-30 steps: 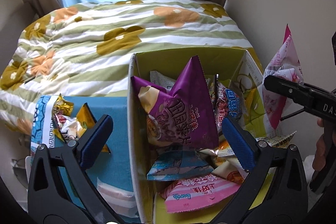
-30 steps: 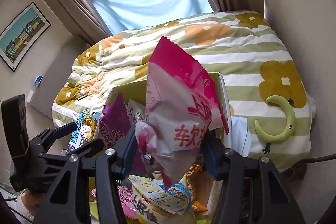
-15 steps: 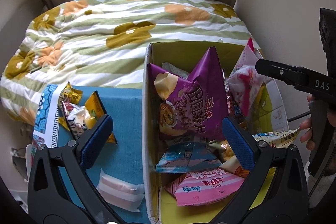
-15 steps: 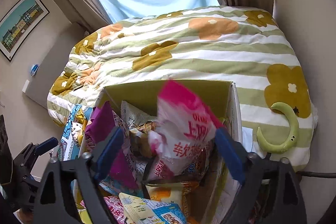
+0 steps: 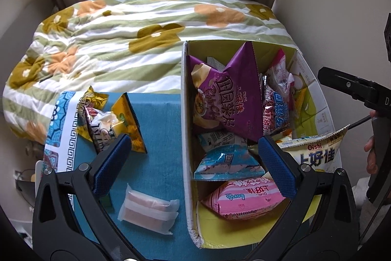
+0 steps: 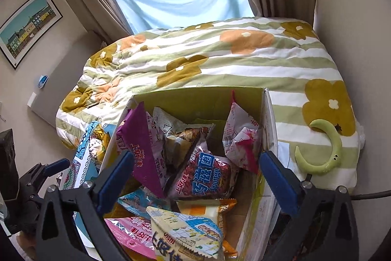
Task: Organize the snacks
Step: 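Withdraw both tools from the box toward the remaining items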
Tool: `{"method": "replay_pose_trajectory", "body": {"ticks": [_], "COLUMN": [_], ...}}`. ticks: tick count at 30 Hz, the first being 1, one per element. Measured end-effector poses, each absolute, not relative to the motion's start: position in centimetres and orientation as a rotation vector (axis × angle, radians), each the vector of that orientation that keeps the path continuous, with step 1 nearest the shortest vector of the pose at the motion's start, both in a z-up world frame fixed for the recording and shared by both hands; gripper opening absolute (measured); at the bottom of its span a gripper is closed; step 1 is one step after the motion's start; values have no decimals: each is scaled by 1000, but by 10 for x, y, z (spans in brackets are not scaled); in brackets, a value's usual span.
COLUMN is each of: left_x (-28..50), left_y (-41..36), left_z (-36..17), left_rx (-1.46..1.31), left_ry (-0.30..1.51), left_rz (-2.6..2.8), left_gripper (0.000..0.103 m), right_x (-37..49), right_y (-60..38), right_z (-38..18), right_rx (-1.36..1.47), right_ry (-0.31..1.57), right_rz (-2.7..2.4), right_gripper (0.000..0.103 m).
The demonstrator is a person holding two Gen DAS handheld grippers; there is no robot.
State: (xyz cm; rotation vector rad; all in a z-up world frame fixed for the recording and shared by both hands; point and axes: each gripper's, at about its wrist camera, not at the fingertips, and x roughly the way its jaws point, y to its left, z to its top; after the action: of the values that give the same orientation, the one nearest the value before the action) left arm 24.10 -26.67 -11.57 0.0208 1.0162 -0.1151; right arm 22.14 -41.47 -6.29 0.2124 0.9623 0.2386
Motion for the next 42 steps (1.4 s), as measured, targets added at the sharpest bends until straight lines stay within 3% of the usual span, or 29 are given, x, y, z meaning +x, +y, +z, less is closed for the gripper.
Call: {"method": "replay_pose_trajectory", "body": {"ticks": [12, 20, 30, 42], "left_x": [198, 183, 186, 202], "left_y": [-202, -126, -41, -8], "left_z": [-61, -55, -86, -174], "left_rx": [-18, -42, 13, 23], "left_ry": [909, 879, 963, 1115], "left_rz": [-56, -49, -181, -351], "left_gripper": [102, 102, 102, 102], "right_x": [184, 154, 117, 67], "right_y": [-375, -326, -231, -150], "right_z": [-11, 12, -6, -65], "right_rx": [173, 158, 223, 328], "right_ry": [847, 768, 766, 790], "right_rz": [289, 253, 104, -176], "right_gripper": [102, 102, 102, 102]}}
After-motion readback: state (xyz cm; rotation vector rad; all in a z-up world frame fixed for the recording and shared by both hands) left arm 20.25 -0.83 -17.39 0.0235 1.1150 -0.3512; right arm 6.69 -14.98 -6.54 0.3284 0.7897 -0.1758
